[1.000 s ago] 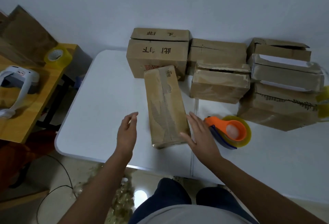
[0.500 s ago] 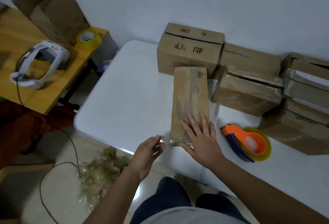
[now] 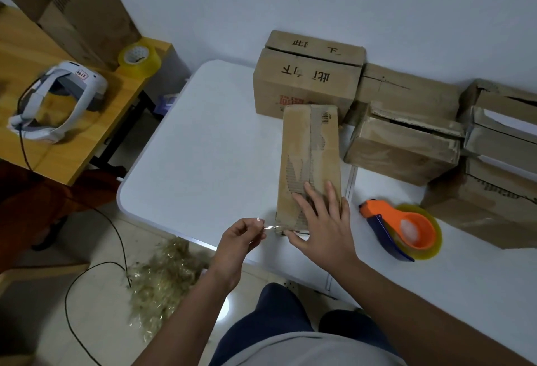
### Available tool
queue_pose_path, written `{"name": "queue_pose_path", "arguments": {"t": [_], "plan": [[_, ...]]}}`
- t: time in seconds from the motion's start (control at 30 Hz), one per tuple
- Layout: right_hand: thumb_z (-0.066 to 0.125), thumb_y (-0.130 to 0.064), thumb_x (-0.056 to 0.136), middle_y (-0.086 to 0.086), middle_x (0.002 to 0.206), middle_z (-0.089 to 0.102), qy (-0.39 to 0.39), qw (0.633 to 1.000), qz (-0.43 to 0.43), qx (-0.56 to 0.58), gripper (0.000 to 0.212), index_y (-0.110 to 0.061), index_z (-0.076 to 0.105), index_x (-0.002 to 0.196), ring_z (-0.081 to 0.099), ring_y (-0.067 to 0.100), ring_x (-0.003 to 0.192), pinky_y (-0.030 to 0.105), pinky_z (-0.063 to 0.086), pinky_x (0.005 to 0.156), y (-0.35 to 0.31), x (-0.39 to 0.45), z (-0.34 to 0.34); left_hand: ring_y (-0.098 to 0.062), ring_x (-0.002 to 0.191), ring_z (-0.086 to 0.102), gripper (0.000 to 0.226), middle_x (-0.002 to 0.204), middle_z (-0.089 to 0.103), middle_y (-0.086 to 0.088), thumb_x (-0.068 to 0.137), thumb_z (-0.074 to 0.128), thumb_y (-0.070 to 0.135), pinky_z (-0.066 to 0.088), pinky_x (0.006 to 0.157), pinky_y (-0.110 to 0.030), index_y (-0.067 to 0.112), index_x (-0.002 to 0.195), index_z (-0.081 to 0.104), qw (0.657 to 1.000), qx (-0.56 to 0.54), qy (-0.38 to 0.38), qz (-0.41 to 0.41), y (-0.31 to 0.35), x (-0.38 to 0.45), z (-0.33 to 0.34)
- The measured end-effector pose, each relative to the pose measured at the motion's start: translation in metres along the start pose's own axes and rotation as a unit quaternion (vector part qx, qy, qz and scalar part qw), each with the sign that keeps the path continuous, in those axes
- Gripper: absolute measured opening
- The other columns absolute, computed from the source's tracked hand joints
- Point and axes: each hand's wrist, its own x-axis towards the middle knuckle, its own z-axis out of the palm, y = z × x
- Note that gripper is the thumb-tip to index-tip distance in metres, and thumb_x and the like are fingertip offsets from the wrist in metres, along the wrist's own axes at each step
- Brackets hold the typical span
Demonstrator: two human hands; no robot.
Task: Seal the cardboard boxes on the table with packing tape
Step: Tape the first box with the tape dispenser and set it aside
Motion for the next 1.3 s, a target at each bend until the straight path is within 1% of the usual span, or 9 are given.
{"name": "queue_pose_path", "arguments": {"t": [0.23, 0.5, 0.7, 0.83, 0.9, 0.97, 1.1, 1.2, 1.3], "plan": [[0.039, -0.074, 0.085, -0.002, 0.161, 0.025, -0.001, 1.000, -0.005, -0.009, 0.076, -0.035, 0.031, 0.150, 0.008, 0.035, 0.150, 0.063, 0.023, 0.113, 0.002, 0.000, 0.003, -0.014, 0.089, 0.065, 0.015, 0.088, 0.070, -0.002, 0.096, 0.064, 0.020, 0.052, 0.095, -0.029, 0.006, 0.099, 0.070, 0.999, 0.024, 0.044, 0.009, -0.006, 0.008, 0.007], [0.036, -0.074, 0.086, 0.001, 0.160, 0.025, 0.000, 1.000, -0.017, -0.025, 0.077, -0.035, 0.029, 0.152, 0.011, 0.036, 0.149, 0.063, 0.024, 0.111, 0.005, 0.000, 0.004, -0.009, 0.089, 0.062, 0.014, 0.091, 0.070, 0.007, 0.100, 0.057, 0.026, 0.049, 0.083, -0.022, 0.018, 0.097, 0.067, 0.985, 0.119, 0.102, 0.074, -0.013, 0.018, 0.039], [0.034, -0.074, 0.086, 0.002, 0.161, 0.025, 0.002, 0.999, -0.020, -0.032, 0.077, -0.034, 0.027, 0.152, 0.011, 0.037, 0.149, 0.064, 0.022, 0.111, 0.005, 0.000, 0.005, -0.008, 0.103, 0.058, 0.019, 0.118, 0.050, 0.008, 0.103, 0.051, 0.024, 0.046, 0.069, -0.011, 0.022, 0.121, 0.046, 0.984, 0.128, 0.098, 0.069, -0.014, 0.024, 0.052], [0.033, -0.074, 0.086, 0.003, 0.160, 0.026, -0.002, 0.999, -0.019, -0.035, 0.078, -0.033, 0.029, 0.152, 0.012, 0.037, 0.149, 0.064, 0.024, 0.110, 0.004, 0.001, 0.005, -0.018, 0.105, 0.060, 0.019, 0.120, 0.055, -0.004, 0.105, 0.043, 0.027, 0.050, 0.078, -0.016, 0.015, 0.115, 0.053, 0.978, 0.182, 0.083, 0.062, -0.012, 0.033, 0.055], [0.032, -0.075, 0.086, 0.003, 0.161, 0.025, -0.005, 0.999, -0.020, -0.035, 0.078, -0.033, 0.027, 0.152, 0.011, 0.037, 0.149, 0.064, 0.023, 0.110, 0.005, 0.001, 0.004, -0.014, 0.104, 0.059, 0.022, 0.126, 0.049, 0.000, 0.103, 0.049, 0.031, 0.051, 0.086, -0.025, 0.016, 0.119, 0.055, 0.968, 0.217, 0.116, 0.050, -0.007, 0.032, 0.047], [0.031, -0.074, 0.086, 0.003, 0.160, 0.025, -0.009, 0.999, -0.022, -0.035, 0.078, -0.033, 0.027, 0.152, 0.012, 0.037, 0.149, 0.064, 0.023, 0.110, 0.005, 0.001, 0.003, -0.007, 0.098, 0.062, 0.023, 0.119, 0.060, 0.003, 0.102, 0.053, 0.033, 0.049, 0.085, -0.022, 0.016, 0.115, 0.061, 0.969, 0.196, 0.140, 0.057, 0.002, 0.024, 0.035], [0.038, -0.071, 0.085, 0.004, 0.160, 0.026, -0.016, 0.999, -0.021, -0.039, 0.077, -0.032, 0.028, 0.151, 0.014, 0.039, 0.148, 0.065, 0.025, 0.109, 0.004, 0.002, 0.003, -0.008, 0.099, 0.070, 0.025, 0.105, 0.076, 0.006, 0.102, 0.055, 0.027, 0.052, 0.094, -0.024, 0.017, 0.110, 0.076, 0.982, 0.178, 0.045, 0.053, 0.017, 0.000, 0.038], [0.042, -0.070, 0.085, 0.004, 0.159, 0.027, -0.020, 0.999, -0.019, -0.041, 0.078, -0.032, 0.029, 0.151, 0.014, 0.039, 0.148, 0.065, 0.026, 0.108, 0.004, 0.002, 0.003, -0.002, 0.112, 0.059, 0.034, 0.123, 0.065, 0.012, 0.102, 0.052, 0.013, 0.042, 0.094, -0.008, 0.020, 0.133, 0.062, 0.955, 0.284, -0.001, 0.084, 0.018, -0.008, 0.040], [0.030, -0.072, 0.087, 0.005, 0.159, 0.028, -0.022, 0.999, -0.017, -0.044, 0.076, -0.032, 0.031, 0.151, 0.016, 0.039, 0.148, 0.065, 0.026, 0.107, 0.003, 0.002, 0.002, 0.005, 0.111, 0.058, 0.041, 0.121, 0.063, 0.018, 0.098, 0.059, 0.010, 0.038, 0.085, 0.002, 0.024, 0.137, 0.057, 0.932, 0.335, -0.058, 0.123, 0.023, -0.008, 0.028]]}}
